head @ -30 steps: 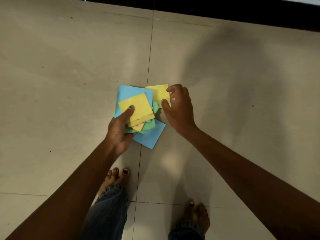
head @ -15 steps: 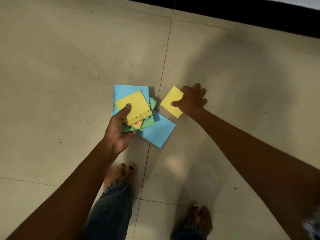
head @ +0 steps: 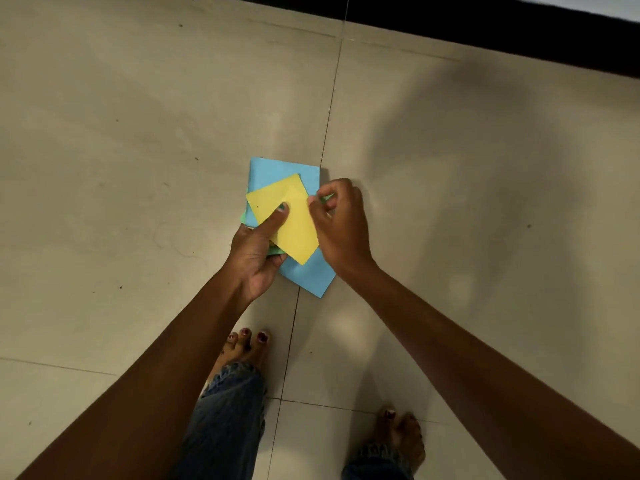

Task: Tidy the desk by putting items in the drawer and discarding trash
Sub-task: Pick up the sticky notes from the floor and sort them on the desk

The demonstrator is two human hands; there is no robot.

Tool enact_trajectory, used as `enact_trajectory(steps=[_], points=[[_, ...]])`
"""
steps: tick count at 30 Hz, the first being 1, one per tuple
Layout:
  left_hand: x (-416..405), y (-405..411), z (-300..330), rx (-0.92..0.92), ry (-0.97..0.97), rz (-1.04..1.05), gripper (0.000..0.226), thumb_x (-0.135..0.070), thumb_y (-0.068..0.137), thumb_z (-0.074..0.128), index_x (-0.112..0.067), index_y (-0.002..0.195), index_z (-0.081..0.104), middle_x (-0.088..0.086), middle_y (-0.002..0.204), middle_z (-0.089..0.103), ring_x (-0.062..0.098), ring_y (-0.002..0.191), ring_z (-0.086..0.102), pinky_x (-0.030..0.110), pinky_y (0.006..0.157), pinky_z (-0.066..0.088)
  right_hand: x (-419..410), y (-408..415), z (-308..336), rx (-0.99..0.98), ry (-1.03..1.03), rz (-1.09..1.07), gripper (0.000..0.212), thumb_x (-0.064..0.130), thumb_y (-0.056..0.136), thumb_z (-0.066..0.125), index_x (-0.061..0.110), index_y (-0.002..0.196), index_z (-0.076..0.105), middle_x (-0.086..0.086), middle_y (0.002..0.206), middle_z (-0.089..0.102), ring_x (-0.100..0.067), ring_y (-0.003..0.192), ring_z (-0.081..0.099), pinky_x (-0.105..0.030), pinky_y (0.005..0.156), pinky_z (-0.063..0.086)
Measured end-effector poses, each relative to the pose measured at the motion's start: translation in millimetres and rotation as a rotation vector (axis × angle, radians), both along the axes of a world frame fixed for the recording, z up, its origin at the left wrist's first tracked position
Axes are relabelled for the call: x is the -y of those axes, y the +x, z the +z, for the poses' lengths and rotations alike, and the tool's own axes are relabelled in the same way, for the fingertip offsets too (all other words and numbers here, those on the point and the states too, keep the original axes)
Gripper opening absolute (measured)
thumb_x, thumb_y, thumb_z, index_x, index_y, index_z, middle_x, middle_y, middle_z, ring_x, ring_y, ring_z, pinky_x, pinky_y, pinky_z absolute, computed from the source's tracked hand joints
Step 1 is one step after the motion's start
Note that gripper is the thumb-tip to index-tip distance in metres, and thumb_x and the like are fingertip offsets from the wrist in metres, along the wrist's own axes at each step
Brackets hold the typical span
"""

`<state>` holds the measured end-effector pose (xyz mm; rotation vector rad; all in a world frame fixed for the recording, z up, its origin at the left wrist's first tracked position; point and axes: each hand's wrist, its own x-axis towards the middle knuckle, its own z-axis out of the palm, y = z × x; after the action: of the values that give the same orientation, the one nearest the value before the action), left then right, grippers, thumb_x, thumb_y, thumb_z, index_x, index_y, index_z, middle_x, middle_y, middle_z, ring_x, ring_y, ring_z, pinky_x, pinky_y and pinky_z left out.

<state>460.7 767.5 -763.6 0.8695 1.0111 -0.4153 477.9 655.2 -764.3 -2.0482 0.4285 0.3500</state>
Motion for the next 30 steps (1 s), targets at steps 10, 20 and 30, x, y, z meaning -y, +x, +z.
enact_trajectory(steps=[10, 20, 30], points=[[-34, 7, 6, 0.076, -0.021, 0.156, 0.038, -0.012, 0.089, 0.061, -0.016, 0.126, 0.055, 0.003, 0.111, 0.069, 0.019, 0.095, 0.07, 0.037, 0.07, 0.059, 11, -58, -41, -0.229, -0.73, 0.471, 0.076, 0.045, 0.069, 0.076, 0.011, 0.126, 0.038, -0.008, 0.123, 0.043, -0.024, 0.111, 0.043, -0.039, 0.081, 0.039], [-4, -17, 46, 0.057, -0.104, 0.129, 0.023, -0.011, 0.089, 0.06, -0.018, 0.111, 0.061, 0.003, 0.107, 0.07, 0.017, 0.093, 0.069, 0.038, 0.076, 0.059, 34, -53, -4, -0.359, -0.568, 0.168, 0.028, 0.027, 0.094, 0.049, 0.01, 0.117, 0.05, -0.01, 0.116, 0.058, -0.028, 0.109, 0.053, -0.037, 0.086, 0.036], [29, -20, 187, 0.068, -0.099, 0.06, 0.041, -0.009, 0.088, 0.061, -0.015, 0.128, 0.054, 0.011, 0.126, 0.062, 0.029, 0.113, 0.061, 0.045, 0.087, 0.052, 99, -25, 173, -0.051, -0.114, -0.52, 0.021, 0.013, 0.091, 0.053, -0.002, 0.105, 0.054, -0.016, 0.096, 0.062, -0.031, 0.087, 0.058, -0.022, 0.062, 0.04]])
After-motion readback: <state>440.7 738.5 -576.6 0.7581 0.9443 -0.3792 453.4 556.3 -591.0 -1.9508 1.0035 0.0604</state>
